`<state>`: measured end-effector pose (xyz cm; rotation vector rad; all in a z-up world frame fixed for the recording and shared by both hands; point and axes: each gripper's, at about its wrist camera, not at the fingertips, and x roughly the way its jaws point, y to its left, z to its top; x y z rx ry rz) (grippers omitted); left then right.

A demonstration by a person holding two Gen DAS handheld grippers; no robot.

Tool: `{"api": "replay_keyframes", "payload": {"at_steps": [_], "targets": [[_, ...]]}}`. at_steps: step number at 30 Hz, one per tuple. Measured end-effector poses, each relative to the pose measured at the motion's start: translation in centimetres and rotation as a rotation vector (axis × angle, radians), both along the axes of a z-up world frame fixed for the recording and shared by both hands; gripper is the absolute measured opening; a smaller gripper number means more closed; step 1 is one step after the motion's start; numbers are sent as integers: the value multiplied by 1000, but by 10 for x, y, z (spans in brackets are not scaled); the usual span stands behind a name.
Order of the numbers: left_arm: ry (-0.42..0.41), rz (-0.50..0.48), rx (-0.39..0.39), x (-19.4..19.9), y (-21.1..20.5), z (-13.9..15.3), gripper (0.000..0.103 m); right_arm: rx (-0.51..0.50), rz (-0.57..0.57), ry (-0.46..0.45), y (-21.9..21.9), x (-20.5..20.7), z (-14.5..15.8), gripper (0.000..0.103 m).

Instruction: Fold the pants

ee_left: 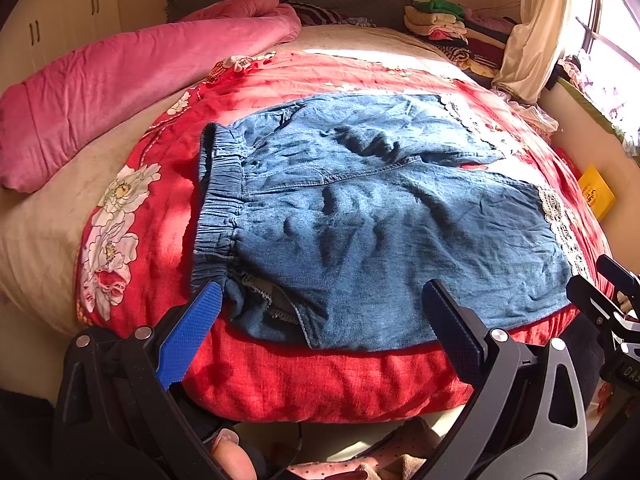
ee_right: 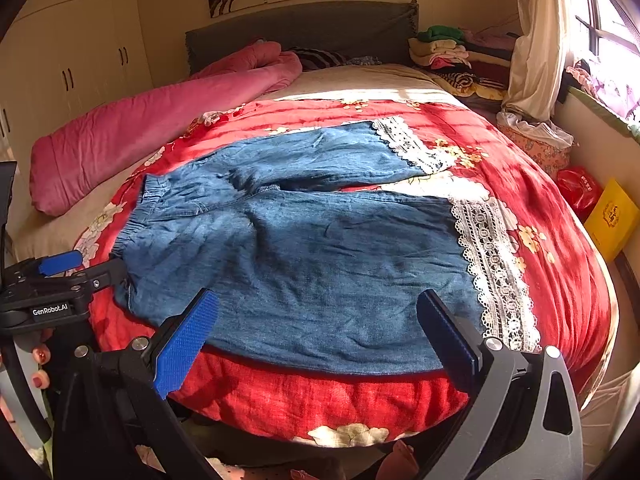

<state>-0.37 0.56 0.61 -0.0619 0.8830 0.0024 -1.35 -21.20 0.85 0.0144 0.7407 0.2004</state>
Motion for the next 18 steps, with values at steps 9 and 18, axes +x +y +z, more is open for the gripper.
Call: {"api": "replay_keyframes", "payload": {"at_steps": [9,18], "targets": [[-1,5,-3,4,5,-3,94,-1,25,22,7,11,-4,99],[-12,71,24,56,56,-4,94,-6,162,42,35,79,15,99]]}}
